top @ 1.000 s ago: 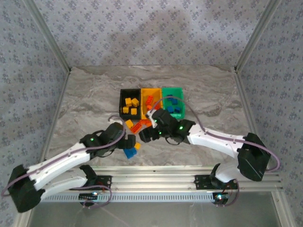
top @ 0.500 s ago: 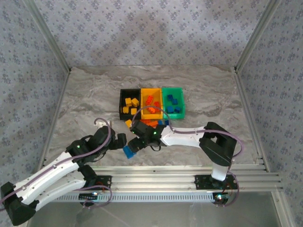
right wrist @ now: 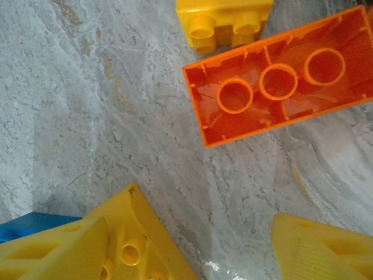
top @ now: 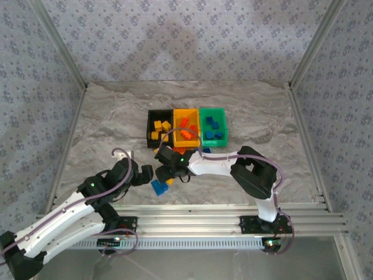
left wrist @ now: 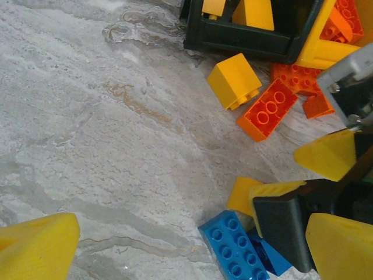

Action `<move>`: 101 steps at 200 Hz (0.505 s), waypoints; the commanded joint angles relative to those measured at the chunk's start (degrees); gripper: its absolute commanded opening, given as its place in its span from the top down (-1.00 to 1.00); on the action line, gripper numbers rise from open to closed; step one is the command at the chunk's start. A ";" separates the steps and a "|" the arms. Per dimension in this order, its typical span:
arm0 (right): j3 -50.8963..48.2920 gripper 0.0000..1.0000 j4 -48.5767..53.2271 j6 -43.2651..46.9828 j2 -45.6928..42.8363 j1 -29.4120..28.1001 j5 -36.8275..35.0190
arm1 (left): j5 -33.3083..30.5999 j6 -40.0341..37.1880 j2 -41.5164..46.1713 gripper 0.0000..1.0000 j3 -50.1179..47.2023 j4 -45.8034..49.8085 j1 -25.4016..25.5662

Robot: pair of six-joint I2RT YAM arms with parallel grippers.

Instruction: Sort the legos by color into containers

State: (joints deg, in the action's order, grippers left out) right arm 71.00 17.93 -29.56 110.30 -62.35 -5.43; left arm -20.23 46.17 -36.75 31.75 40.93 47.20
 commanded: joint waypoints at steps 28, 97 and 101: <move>-12.70 -0.42 6.72 -5.21 -10.44 2.42 -6.03 | 0.09 0.26 -0.06 -0.99 -0.92 -1.58 -0.85; -14.22 -0.70 7.31 2.64 -18.98 3.85 -0.17 | 0.17 0.28 0.09 -0.99 -1.25 -1.55 -1.22; -13.87 -0.70 7.80 3.41 -18.56 3.81 -0.03 | 0.17 0.26 0.25 -0.99 -1.25 -1.47 -1.22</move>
State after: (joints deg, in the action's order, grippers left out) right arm 55.02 23.77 -31.48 91.46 -58.26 -8.56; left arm -20.16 46.17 -37.17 30.79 40.05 46.48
